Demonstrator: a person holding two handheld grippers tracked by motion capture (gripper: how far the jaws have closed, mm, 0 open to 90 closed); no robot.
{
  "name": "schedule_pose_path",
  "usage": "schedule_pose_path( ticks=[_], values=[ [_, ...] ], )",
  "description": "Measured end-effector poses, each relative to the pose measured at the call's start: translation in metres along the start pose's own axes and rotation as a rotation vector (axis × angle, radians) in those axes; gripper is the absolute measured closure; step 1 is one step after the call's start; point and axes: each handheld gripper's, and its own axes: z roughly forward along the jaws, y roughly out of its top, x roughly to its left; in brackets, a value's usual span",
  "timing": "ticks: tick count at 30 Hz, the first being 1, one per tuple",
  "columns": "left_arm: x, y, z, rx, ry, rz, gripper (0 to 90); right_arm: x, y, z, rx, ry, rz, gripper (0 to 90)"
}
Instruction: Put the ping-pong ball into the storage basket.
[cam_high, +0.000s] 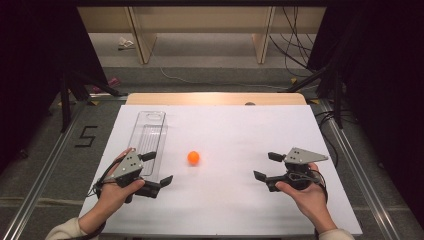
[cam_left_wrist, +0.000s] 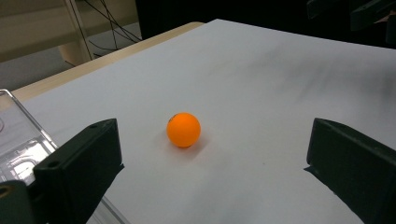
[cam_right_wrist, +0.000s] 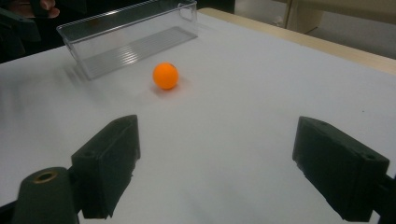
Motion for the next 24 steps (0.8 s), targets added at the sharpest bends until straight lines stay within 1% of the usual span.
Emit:
schedule_pose_path(
  ticks=[7, 11, 15, 16, 19, 20, 24],
  values=[
    [0.000, 0.001, -0.001, -0.005, -0.002, 0.002, 2.8, 0.003, 0.001, 0.004, 0.006, 0.003, -0.009, 16.0],
    [0.000, 0.000, 0.000, -0.004, -0.006, 0.002, 2.8, 0.005, 0.003, 0.008, 0.007, 0.009, -0.008, 15.9],
    [0.000, 0.001, -0.001, -0.004, -0.006, 0.006, 2.8, 0.007, 0.005, 0.013, 0.010, 0.020, -0.019, 16.0],
    [-0.001, 0.001, -0.001, -0.007, -0.006, 0.006, 2.9, 0.009, 0.006, 0.017, 0.015, 0.022, -0.022, 16.0],
    [-0.001, 0.001, 0.000, -0.007, -0.006, 0.007, 2.9, 0.010, 0.008, 0.020, 0.016, 0.022, -0.027, 16.0],
    [-0.001, 0.001, -0.001, -0.007, -0.006, 0.007, 2.9, 0.012, 0.010, 0.025, 0.017, 0.024, -0.031, 15.9],
    [0.000, 0.001, 0.000, -0.007, -0.010, 0.007, 2.8, 0.012, 0.012, 0.031, 0.019, 0.022, -0.036, 15.9]
  ],
)
